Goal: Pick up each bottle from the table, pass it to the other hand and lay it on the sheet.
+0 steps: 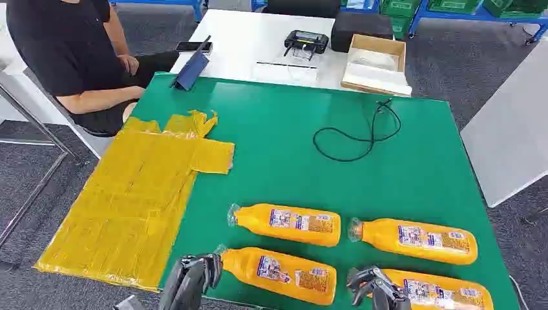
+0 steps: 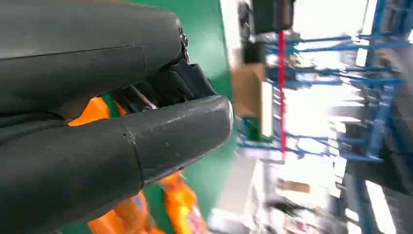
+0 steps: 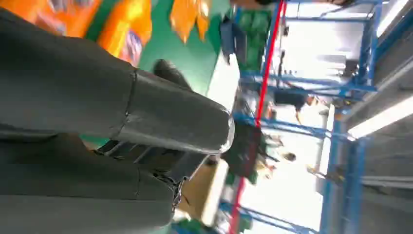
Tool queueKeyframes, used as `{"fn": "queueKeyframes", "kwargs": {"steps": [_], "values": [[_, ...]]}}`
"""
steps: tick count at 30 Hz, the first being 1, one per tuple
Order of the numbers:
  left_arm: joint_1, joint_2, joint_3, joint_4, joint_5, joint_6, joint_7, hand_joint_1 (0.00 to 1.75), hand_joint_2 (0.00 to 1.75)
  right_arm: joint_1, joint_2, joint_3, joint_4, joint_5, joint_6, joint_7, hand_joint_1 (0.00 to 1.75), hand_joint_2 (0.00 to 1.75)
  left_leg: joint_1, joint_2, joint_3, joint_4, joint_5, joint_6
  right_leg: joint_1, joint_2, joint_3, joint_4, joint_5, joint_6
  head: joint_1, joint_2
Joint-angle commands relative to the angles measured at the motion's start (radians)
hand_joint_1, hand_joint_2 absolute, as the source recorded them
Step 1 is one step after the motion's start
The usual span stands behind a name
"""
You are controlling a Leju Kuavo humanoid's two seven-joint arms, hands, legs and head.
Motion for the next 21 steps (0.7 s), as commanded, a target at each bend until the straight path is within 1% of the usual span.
{"fn": "queueKeyframes", "kwargs": {"steps": [1, 3, 5, 6, 7, 8, 9, 13, 15, 17, 20, 21], "values": [[-0.035, -0.044, 0.135, -0.109, -0.033, -0.055, 0.111, 1.75, 0.00, 0.066, 0.076, -0.273, -0.095, 0.076, 0.225, -0.016, 1.75, 0.00, 0.001, -0.002, 0.000, 0.001, 0.000, -0.002, 0.001, 0.000, -0.003, 0.000, 0.000, -0.002, 0.000, 0.000], [-0.024, -0.051, 0.148, -0.123, -0.041, -0.067, 0.103, 1.75, 0.00, 0.067, 0.123, -0.296, -0.101, 0.106, 0.269, -0.014, 1.75, 0.00, 0.001, 0.000, -0.002, 0.001, 0.001, -0.002, 0.001, 0.003, -0.006, 0.001, 0.001, -0.002, 0.000, 0.000], [-0.025, -0.056, 0.159, -0.131, -0.043, -0.070, 0.104, 1.75, 0.00, 0.068, 0.132, -0.297, -0.110, 0.119, 0.279, -0.010, 1.75, 0.00, 0.001, 0.000, -0.002, 0.001, 0.001, -0.002, 0.000, 0.003, -0.003, 0.001, 0.001, -0.003, 0.000, 0.000], [-0.027, -0.058, 0.163, -0.135, -0.044, -0.070, 0.108, 0.86, 0.00, 0.068, 0.131, -0.295, -0.115, 0.126, 0.280, -0.005, 1.17, 0.00, 0.001, -0.001, -0.001, 0.001, 0.000, -0.002, 0.001, 0.002, 0.001, 0.000, 0.000, -0.002, 0.000, 0.000], [-0.033, -0.059, 0.166, -0.136, -0.051, -0.069, 0.124, 0.00, 0.00, 0.066, 0.127, -0.295, -0.121, 0.134, 0.283, 0.012, 0.09, 0.00, 0.000, -0.001, -0.001, 0.001, 0.001, -0.001, 0.000, 0.002, 0.001, 0.000, 0.001, -0.001, 0.000, 0.000], [-0.035, -0.058, 0.166, -0.137, -0.054, -0.069, 0.128, 0.00, 0.00, 0.065, 0.126, -0.296, -0.122, 0.135, 0.284, 0.016, 0.09, 0.00, 0.000, 0.000, -0.001, 0.001, 0.001, -0.001, 0.000, 0.003, 0.002, 0.000, 0.001, -0.001, 0.000, 0.000], [-0.039, -0.058, 0.166, -0.138, -0.055, -0.069, 0.133, 0.00, 0.00, 0.064, 0.123, -0.299, -0.124, 0.134, 0.288, 0.022, 0.00, 0.00, 0.000, -0.001, 0.000, 0.000, 0.001, 0.000, 0.000, 0.002, 0.003, 0.000, 0.001, -0.001, 0.000, 0.000], [-0.033, -0.059, 0.166, -0.149, -0.061, -0.061, 0.145, 0.00, 0.00, 0.063, 0.128, -0.310, -0.123, 0.141, 0.284, 0.050, 0.00, 0.00, 0.001, -0.001, -0.001, 0.001, 0.002, -0.001, 0.000, 0.002, 0.002, 0.000, 0.002, -0.001, 0.000, 0.000], [-0.026, -0.057, 0.161, -0.159, -0.067, -0.049, 0.167, 0.00, 0.00, 0.056, 0.140, -0.334, -0.124, 0.162, 0.272, 0.090, 0.00, 0.00, 0.000, 0.000, 0.000, 0.000, 0.002, 0.000, 0.000, 0.002, -0.004, 0.000, 0.001, 0.000, 0.000, 0.000], [-0.026, -0.055, 0.157, -0.154, -0.068, -0.040, 0.189, 0.00, 0.00, 0.051, 0.128, -0.336, -0.123, 0.209, 0.262, 0.108, 0.00, 0.00, 0.000, 0.000, 0.000, 0.000, 0.002, 0.000, 0.000, 0.002, -0.004, 0.000, 0.001, 0.000, 0.000, 0.000], [-0.028, -0.059, 0.160, -0.136, -0.101, 0.002, 0.225, 0.00, 0.00, 0.030, 0.091, -0.321, -0.105, 0.224, 0.297, 0.183, 0.00, 0.00, 0.000, 0.000, -0.001, 0.000, 0.002, -0.001, 0.000, 0.003, -0.004, -0.001, 0.002, -0.001, 0.000, 0.000], [-0.031, -0.058, 0.159, -0.133, -0.101, 0.001, 0.225, 0.00, 0.00, 0.024, 0.085, -0.317, -0.098, 0.227, 0.299, 0.187, 0.00, 1.75, 0.000, 0.000, 0.000, 0.000, 0.002, 0.000, -0.001, 0.003, -0.003, -0.001, 0.002, 0.000, 0.000, 0.000]]}}
